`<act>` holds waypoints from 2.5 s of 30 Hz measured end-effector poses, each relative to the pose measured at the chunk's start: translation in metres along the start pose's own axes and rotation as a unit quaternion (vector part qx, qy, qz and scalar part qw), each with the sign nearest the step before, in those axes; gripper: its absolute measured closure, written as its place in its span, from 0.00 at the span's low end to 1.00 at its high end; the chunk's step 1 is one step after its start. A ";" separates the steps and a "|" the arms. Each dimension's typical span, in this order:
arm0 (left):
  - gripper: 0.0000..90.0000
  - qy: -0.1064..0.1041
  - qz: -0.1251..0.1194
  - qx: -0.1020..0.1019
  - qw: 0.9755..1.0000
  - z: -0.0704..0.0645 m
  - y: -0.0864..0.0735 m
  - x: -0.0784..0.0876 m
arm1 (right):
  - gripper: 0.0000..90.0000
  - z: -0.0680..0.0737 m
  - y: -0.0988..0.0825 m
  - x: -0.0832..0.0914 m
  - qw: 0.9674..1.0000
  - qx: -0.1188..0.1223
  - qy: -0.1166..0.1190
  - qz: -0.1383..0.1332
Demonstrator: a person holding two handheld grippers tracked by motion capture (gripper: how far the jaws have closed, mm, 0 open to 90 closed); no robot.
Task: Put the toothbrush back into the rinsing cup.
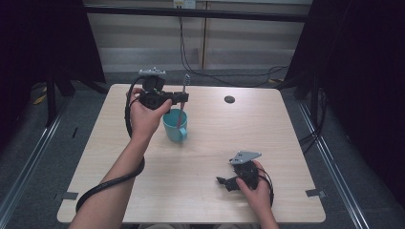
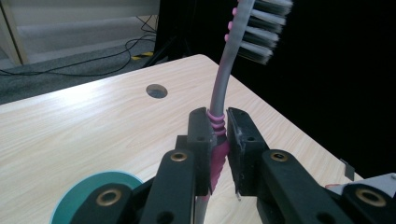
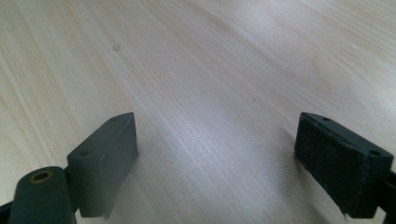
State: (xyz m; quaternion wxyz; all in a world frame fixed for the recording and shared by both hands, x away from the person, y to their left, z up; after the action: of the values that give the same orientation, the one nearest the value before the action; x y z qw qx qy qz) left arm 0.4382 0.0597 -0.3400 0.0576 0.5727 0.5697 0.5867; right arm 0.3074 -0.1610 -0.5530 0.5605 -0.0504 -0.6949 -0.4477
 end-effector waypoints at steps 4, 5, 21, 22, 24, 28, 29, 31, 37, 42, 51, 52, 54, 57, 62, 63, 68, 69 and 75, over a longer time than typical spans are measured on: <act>0.89 0.003 -0.001 0.003 1.000 0.003 0.002 -0.001 | 0.14 0.000 0.000 0.000 1.000 0.000 0.000 0.000; 0.89 0.003 -0.002 0.004 1.000 0.003 0.002 -0.002 | 0.14 0.000 0.000 0.000 1.000 -0.001 0.000 0.000; 0.89 0.007 -0.008 0.016 1.000 0.016 0.011 -0.010 | 0.14 0.000 0.000 0.000 1.000 0.001 -0.001 -0.001; 0.89 0.007 -0.013 0.021 1.000 0.018 0.012 -0.010 | 0.14 0.000 0.000 0.000 1.000 0.001 -0.001 -0.001; 0.89 0.011 -0.016 0.022 1.000 0.021 0.012 -0.010 | 0.14 0.000 0.000 0.000 1.000 0.001 -0.001 -0.001; 0.89 0.016 -0.019 0.024 0.999 0.024 0.012 -0.010 | 0.14 0.000 0.000 0.000 1.000 0.001 -0.001 -0.001; 0.89 0.016 -0.018 0.025 0.999 0.025 0.011 -0.011 | 0.14 0.000 0.000 0.000 1.000 0.001 -0.001 -0.001; 0.89 0.016 -0.018 0.026 0.999 0.028 0.011 -0.012 | 0.14 0.000 0.000 0.000 1.000 0.001 -0.001 -0.001; 0.89 0.024 -0.013 0.026 0.999 0.034 0.007 -0.020 | 0.14 0.000 0.000 0.000 1.000 0.001 -0.001 -0.001; 0.89 0.026 -0.012 0.030 0.999 0.040 0.002 -0.028 | 0.14 0.000 0.000 0.000 1.000 0.001 -0.001 -0.001; 0.89 0.028 -0.007 0.036 0.999 0.045 -0.006 -0.038 | 0.14 0.000 0.000 0.000 1.000 0.002 0.001 -0.001; 0.89 0.029 -0.005 0.034 0.999 0.046 -0.007 -0.040 | 0.14 0.000 0.000 0.000 1.000 0.002 0.001 0.000; 0.89 0.030 -0.001 0.036 0.999 0.047 -0.010 -0.043 | 0.14 0.000 0.000 0.000 1.000 0.003 0.001 -0.001; 0.89 0.031 0.001 0.037 0.999 0.049 -0.015 -0.048 | 0.14 0.000 0.000 0.000 1.000 0.004 0.002 -0.001; 0.89 0.034 0.004 0.041 0.999 0.053 -0.024 -0.054 | 0.14 0.000 0.000 0.000 1.000 0.004 0.001 -0.001; 0.89 0.034 0.004 0.042 0.999 0.054 -0.025 -0.055 | 0.14 0.000 0.000 0.000 1.000 0.004 0.001 -0.001; 0.89 0.035 0.002 0.048 0.998 0.057 -0.031 -0.057 | 0.14 0.001 0.000 0.000 1.000 0.003 0.002 -0.001; 0.89 0.035 0.002 0.048 0.998 0.057 -0.031 -0.057 | 0.14 0.001 0.000 0.000 1.000 0.003 0.002 -0.001; 0.89 0.036 0.001 0.048 0.998 0.056 -0.036 -0.058 | 0.14 0.001 0.000 0.000 1.000 0.003 0.002 -0.001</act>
State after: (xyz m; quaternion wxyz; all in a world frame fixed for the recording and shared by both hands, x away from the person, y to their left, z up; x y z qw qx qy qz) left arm 0.4785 0.0644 -0.4186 0.0091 0.5537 0.5982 0.5793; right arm 0.3069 -0.1604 -0.5531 0.5615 -0.0475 -0.6953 -0.4461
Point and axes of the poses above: each handheld gripper's, and its own axes: x roughly backward along the jaws, y roughly out of its top, z roughly to its left, the point moved 6 cm from there along -x, roughly forward along the jaws, and after that the axes turned 12 degrees about z, right-handed, at the moved point
